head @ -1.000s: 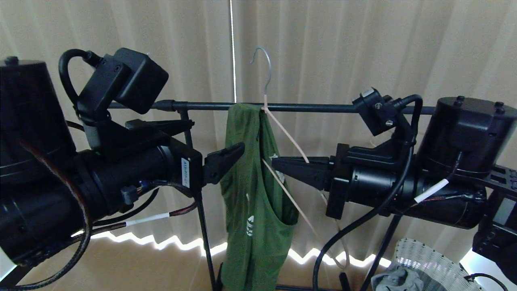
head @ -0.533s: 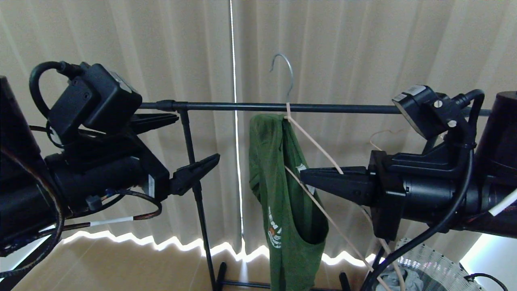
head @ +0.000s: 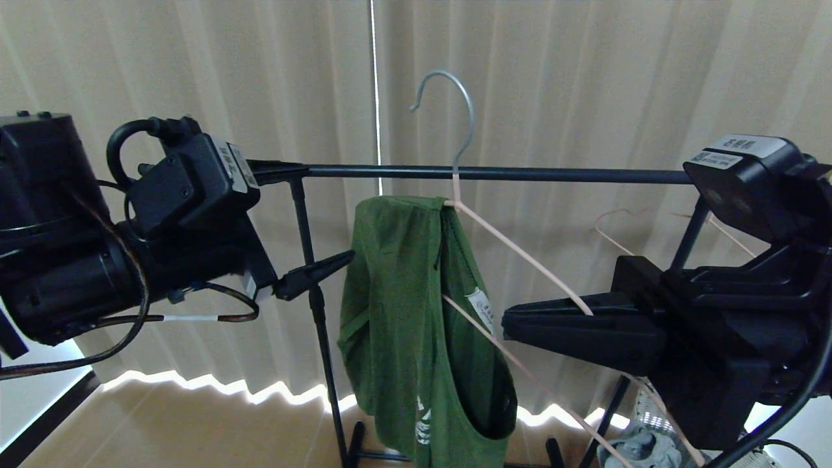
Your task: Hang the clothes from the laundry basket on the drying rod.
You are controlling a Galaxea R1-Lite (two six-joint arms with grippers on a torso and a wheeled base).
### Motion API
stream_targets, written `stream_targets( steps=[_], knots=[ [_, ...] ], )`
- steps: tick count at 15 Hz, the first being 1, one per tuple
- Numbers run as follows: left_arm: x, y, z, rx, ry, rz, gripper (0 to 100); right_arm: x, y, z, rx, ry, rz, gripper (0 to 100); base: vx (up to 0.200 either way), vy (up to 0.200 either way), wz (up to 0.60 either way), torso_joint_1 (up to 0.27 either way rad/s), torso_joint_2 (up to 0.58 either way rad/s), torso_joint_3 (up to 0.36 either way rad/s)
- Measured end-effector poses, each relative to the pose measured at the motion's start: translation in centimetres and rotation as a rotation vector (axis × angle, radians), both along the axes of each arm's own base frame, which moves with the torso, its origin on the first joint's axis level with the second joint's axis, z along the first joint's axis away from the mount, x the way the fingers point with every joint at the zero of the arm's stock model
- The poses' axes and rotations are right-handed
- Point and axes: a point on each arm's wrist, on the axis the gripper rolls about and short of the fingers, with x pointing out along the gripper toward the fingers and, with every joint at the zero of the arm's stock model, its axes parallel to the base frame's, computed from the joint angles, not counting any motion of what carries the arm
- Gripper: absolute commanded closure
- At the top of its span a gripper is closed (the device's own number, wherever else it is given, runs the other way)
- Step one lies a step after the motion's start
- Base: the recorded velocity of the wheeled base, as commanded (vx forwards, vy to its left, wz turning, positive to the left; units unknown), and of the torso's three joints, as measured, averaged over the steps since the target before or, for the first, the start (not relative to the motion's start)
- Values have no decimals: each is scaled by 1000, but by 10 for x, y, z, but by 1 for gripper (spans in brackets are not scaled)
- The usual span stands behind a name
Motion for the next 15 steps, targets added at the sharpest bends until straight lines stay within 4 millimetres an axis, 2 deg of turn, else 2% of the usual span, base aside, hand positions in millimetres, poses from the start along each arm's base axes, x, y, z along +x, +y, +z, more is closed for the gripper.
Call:
stream_targets(
  steps=[5,8,9,15],
  knots=[
    [17,-28,8,-11,-19,-87,0,0,2,1,8,1,64,100,0,0,0,0,0,0],
    [24,-35,3,-4,-4,-99,0,-2,6,0,7,3,81,100,0,0,0,0,0,0],
    [26,-36,1,-2,3,-110,100,-3,7,1,9,2,90,100,0,0,0,0,0,0],
    [30,-38,-6,6,26,-125,100,-8,13,4,29,-17,143,100,0,0,0,0,0,0]
  ],
)
